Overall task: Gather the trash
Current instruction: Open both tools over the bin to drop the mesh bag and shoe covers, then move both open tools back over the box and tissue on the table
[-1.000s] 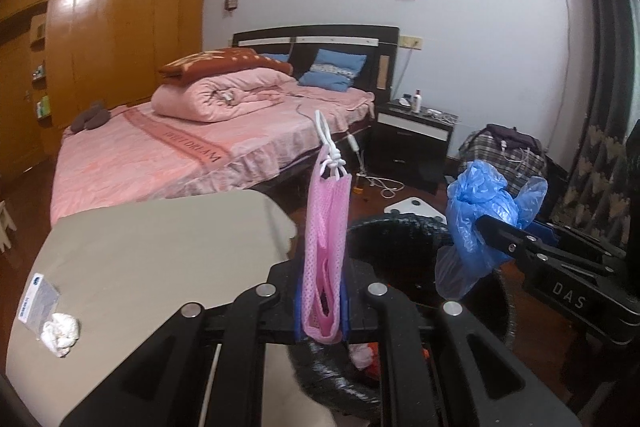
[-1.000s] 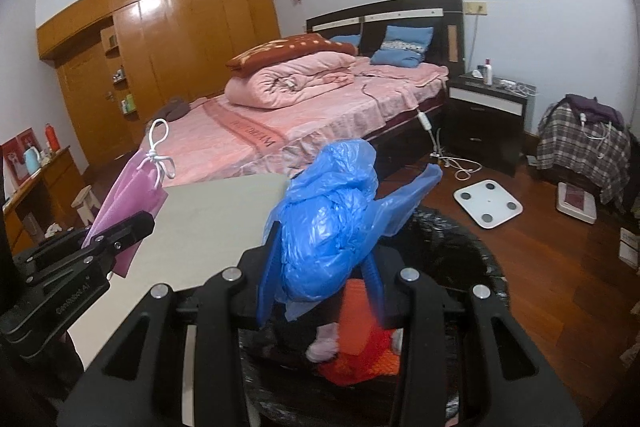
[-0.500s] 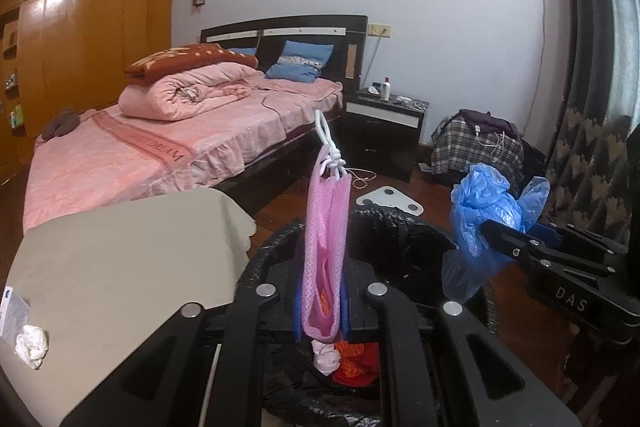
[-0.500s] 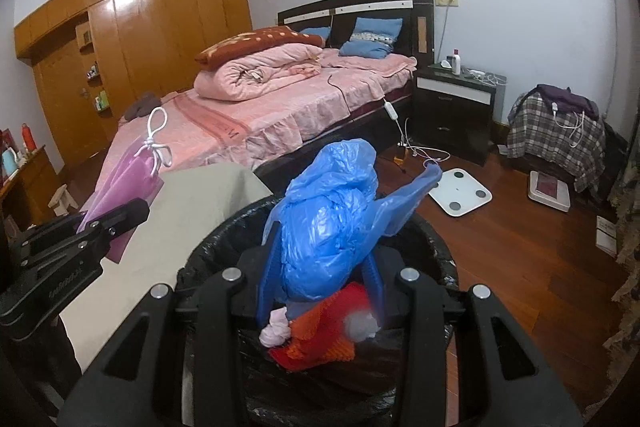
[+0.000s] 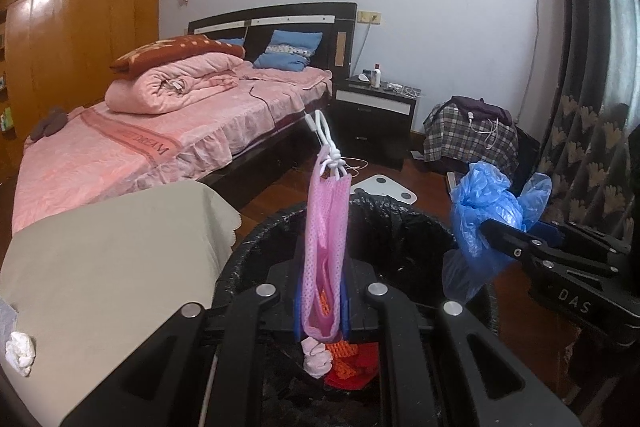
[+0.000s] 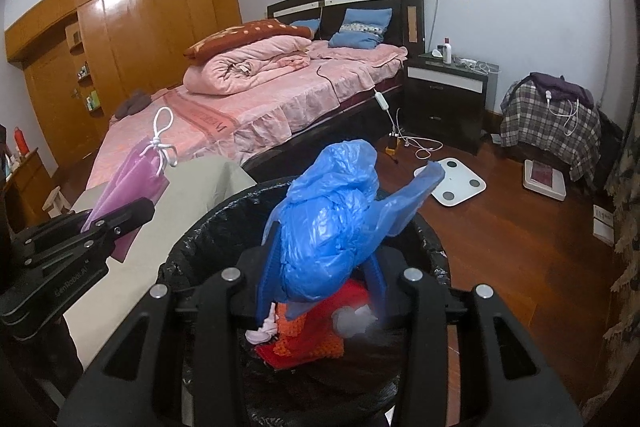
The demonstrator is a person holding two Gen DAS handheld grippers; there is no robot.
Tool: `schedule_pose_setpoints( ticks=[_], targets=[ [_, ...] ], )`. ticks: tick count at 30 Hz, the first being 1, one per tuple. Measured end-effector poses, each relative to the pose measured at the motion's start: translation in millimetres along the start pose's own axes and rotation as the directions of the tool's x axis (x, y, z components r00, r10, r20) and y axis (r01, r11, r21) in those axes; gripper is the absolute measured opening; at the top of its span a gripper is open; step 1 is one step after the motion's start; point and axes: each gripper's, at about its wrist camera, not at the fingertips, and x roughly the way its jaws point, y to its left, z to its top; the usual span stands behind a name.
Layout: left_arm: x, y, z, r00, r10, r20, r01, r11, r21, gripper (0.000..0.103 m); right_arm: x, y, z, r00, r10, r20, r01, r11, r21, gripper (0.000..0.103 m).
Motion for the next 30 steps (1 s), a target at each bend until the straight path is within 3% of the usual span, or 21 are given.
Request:
schedule_pose_setpoints(
  ticks=[2,4,6,9,12,19,30],
  targets=[
    [2,0,0,1.0,-0.007,-0.002,0.007,1.0,0.002,0.016,3,0,0,1.0,-0.005,-0.003,0.005,1.0,-0.001,0.039],
    [3,2,-1,1.0,-0.025,-0.004,0.025,1.0,-0.003,0.029,7,-1,-2,1.0,-0.007,-0.014,0.007,1.0,-0.001,0.044],
    [3,2,-2,1.0,-0.03,0.0,0.03,0.999,-0.013,0.045,11,-3,-4,1.0,-0.025,-0.02,0.025,1.0,-0.002,0.062],
    [-1,6,-2,0.999,-0.042,0.019,0.042,0.999,-0.022,0.062,13,-4,-7,0.999,-0.048,-0.021,0.048,0.999,-0.006,0.082],
    [-3,12,-3,1.0,-0.016,0.025,0.016,1.0,-0.021,0.066,10,-5,-10,0.998,-0.063,-0.012,0.063,0.998,0.002,0.093],
    [-25,45,-6,0.994,0.093,0.055,-0.089,0.993,-0.078,0.089,0,0,-12,0.999,-0.051,0.013,0.051,0.999,0.01,0.097],
    [-64,107,-32,0.968,0.247,0.044,-0.238,0.96,-0.151,0.096,0,62,-7,0.997,0.07,0.017,-0.069,0.997,-0.042,0.097]
  ],
)
